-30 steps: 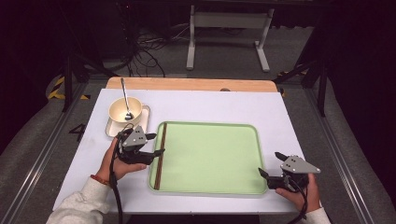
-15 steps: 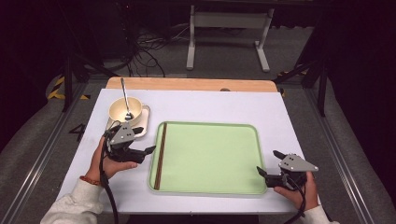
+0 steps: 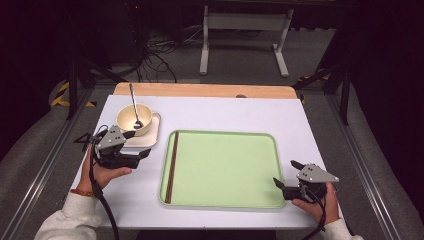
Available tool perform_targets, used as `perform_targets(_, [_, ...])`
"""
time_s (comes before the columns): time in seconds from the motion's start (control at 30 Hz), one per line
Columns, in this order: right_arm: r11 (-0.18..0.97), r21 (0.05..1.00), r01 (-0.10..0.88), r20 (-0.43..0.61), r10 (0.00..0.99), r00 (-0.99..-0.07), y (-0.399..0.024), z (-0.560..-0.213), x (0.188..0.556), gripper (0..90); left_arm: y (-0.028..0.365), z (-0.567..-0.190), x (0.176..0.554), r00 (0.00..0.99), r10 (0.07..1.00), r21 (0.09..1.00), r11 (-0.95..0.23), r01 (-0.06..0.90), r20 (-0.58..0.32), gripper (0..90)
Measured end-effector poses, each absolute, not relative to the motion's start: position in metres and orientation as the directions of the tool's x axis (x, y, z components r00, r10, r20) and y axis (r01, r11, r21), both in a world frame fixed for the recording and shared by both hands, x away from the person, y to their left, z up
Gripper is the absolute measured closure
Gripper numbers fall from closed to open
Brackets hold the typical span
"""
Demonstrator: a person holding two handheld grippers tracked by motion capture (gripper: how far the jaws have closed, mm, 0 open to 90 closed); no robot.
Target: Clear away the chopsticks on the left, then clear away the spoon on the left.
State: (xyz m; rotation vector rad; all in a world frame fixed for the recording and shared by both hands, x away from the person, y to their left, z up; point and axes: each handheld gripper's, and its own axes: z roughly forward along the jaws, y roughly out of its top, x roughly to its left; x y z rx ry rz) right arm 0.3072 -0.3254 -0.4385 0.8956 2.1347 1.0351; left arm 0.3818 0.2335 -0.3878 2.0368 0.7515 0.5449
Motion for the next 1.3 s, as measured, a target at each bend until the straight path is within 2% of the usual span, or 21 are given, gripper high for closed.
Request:
perform_targets(0.47, [0.459,0.83,0.316,-0.204,0.777,-0.595,-0.327,-0.439,0.306,17.0,0.254,-0.389,0.403,0.67,0.741,0.847,-0.391,0.361,0.056,18.9])
perform_targets(0.77, [0.453,0.832,0.32,-0.198,0.782,-0.59,-0.33,-0.44,0.302,17.0,0.266,-0.39,0.427,0.642,0.765,0.813,-0.408,0.415,0.057,19.5])
perform_targets(0.83, [0.454,0.832,0.32,-0.2,0.782,-0.59,-0.33,-0.44,0.302,17.1,0.267,-0.39,0.433,0.64,0.765,0.804,-0.42,0.42,0.066,22.9])
perform_targets(0.93, [0.454,0.831,0.323,-0.199,0.784,-0.588,-0.329,-0.44,0.302,17.1,0.266,-0.388,0.443,0.637,0.766,0.785,-0.446,0.429,0.087,32.9])
perform_targets(1.1, [0.462,0.826,0.324,-0.202,0.779,-0.594,-0.328,-0.441,0.303,17.1,0.265,-0.385,0.463,0.633,0.772,0.772,-0.435,0.464,0.054,42.2])
perform_targets(1.17, [0.461,0.825,0.327,-0.2,0.779,-0.594,-0.328,-0.442,0.303,17.0,0.265,-0.386,0.475,0.61,0.791,0.759,-0.421,0.497,0.039,52.6])
perform_targets(1.3, [0.458,0.825,0.332,-0.196,0.781,-0.593,-0.329,-0.443,0.303,17.2,0.265,-0.391,0.495,0.565,0.825,0.719,-0.391,0.575,-0.004,56.0])
